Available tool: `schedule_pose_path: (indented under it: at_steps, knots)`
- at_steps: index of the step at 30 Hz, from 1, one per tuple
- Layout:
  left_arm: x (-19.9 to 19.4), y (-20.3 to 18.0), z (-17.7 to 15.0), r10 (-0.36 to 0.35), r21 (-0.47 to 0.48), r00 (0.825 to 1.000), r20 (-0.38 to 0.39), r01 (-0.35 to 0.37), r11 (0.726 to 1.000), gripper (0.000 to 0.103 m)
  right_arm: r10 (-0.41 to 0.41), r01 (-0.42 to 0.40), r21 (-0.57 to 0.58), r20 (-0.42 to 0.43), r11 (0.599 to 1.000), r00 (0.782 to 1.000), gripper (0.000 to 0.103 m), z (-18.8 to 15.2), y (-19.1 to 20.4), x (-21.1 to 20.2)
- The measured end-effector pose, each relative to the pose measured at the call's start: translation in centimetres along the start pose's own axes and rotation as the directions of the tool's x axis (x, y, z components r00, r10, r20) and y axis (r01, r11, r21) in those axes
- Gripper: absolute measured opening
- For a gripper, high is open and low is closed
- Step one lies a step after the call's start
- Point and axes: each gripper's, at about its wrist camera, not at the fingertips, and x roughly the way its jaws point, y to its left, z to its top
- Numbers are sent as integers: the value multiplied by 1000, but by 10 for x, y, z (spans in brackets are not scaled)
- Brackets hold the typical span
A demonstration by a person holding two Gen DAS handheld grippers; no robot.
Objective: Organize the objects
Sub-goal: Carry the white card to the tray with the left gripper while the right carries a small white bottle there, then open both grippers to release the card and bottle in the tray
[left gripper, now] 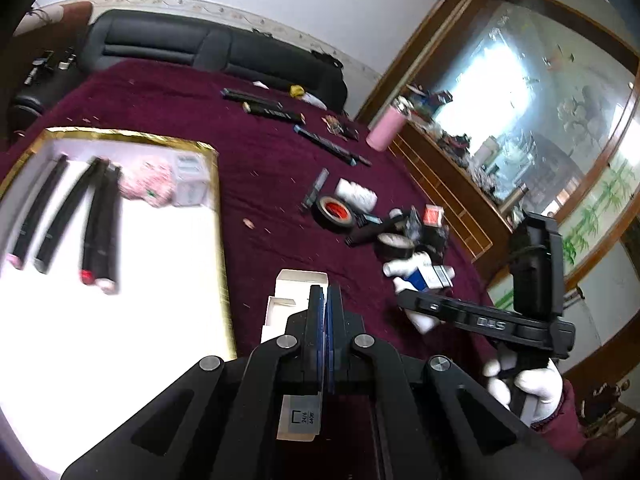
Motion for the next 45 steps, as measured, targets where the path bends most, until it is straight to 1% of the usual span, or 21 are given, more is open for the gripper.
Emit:
schedule_pose_path:
  at_steps: [3,6,9,11,14,17,19,21,23,26,28,31,33,34,35,36,37,38,41,43,45]
  knots:
    - [-14,18,13,43,-22,999,32,-42,999,0,93,-93,-16,-14,996,996,24,13,21,3]
    - [-23,39,26,113,-33,992,51,-111,993,0,184,-185,-29,-43,982,982,24,28,50,15]
    - [-23,61,43,155,-56,987,40,-153,987,0,273,-277,-47,-84,960,958,24,49,91,34]
    - [-15,78,54,178,-88,984,23,-175,981,0,289,-296,-51,-116,954,950,24,62,113,54]
    - [1,103,65,160,-166,987,-11,-159,973,0,265,-276,-42,-177,960,948,24,77,142,94]
    - [21,118,69,134,-210,990,-44,-140,968,0,194,-209,-51,-211,977,958,24,81,160,125]
    - [30,125,70,118,-235,991,-58,-128,963,0,148,-164,-56,-216,985,965,24,82,165,139]
    - [37,131,70,99,-259,993,-65,-113,959,0,118,-132,-54,-214,990,970,24,81,166,148]
    - [44,135,69,104,-284,992,-68,-119,951,0,100,-112,-43,-216,993,971,25,79,165,156]
    - [47,142,67,86,-315,994,-62,-102,944,0,65,-82,-73,-209,994,976,25,78,165,159]
    - [45,146,66,76,-338,996,-52,-89,937,0,52,-68,-69,-214,995,975,25,79,162,162]
    - [44,150,62,45,-369,998,-35,-55,928,1,46,-58,-53,-199,997,979,25,79,158,161]
    - [42,151,63,46,-369,998,-33,-55,928,2,43,-54,-56,-182,997,982,25,77,158,159]
    - [42,150,64,49,-365,998,-33,-57,929,6,38,-50,-61,-175,997,984,25,77,158,159]
    - [41,150,65,55,-365,998,-29,-62,929,16,33,-44,-64,-171,997,985,25,77,159,159]
    - [39,150,65,59,-370,998,-23,-63,927,22,32,-44,-64,-168,997,985,25,77,160,158]
    - [36,150,65,56,-375,998,-15,-57,925,35,35,-46,-63,-161,997,986,25,77,160,156]
    - [32,149,64,51,-374,999,-7,-50,926,38,31,-41,-66,-149,997,988,25,76,160,153]
    - [20,142,62,73,-353,997,14,-63,933,38,24,-32,-78,-103,996,994,26,75,158,137]
    - [12,137,61,68,-348,997,43,-49,936,39,29,-34,-71,-79,997,996,26,73,152,123]
    - [4,130,59,56,-347,996,70,-28,937,44,43,-47,-60,-61,997,997,28,72,146,110]
